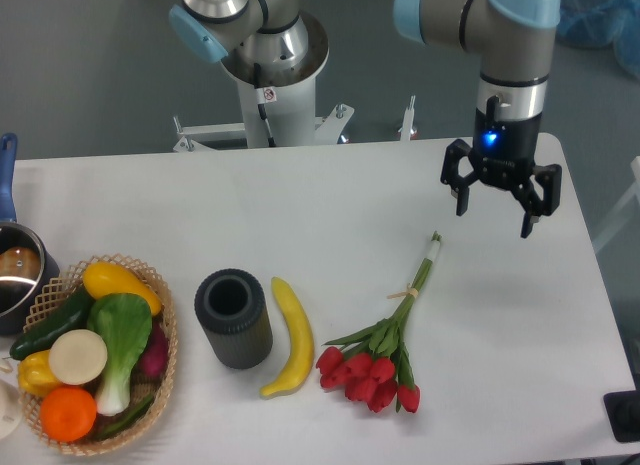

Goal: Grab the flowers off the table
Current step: 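Move the open gripper toward the stems of the red tulip bunch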

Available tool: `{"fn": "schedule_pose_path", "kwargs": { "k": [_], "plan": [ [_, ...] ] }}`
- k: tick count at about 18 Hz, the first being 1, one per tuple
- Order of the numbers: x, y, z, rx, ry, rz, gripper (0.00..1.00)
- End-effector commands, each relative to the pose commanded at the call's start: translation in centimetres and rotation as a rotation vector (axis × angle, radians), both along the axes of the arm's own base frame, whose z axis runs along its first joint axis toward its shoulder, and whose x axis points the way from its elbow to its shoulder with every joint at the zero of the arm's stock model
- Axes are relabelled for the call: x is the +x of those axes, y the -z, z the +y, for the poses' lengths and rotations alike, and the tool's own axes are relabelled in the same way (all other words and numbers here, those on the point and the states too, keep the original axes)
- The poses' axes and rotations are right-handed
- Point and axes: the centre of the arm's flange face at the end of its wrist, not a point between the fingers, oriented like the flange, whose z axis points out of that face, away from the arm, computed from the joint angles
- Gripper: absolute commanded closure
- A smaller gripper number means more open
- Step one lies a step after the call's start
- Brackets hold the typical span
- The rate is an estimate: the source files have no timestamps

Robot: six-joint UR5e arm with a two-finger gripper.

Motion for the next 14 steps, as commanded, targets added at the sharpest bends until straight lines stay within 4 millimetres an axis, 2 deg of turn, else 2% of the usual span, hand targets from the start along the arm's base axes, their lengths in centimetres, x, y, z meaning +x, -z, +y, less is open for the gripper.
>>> {"fn": "schedule_pose_path", "kwargs": {
  "k": [3,7,9,14],
  "plan": [
    [-0.5,1.8,0.2,0.008,-0.085,-0.065,0.0],
    [-0.8,4.9,0.8,-0.01,-0.079,-0.116,0.0],
    [-0.2,6.7,1.1,-0.016,-0.071,-0.15,0.0],
    [0.2,11.2,4.3,-0.045,-0.028,-0.22,0.0]
  ]
}}
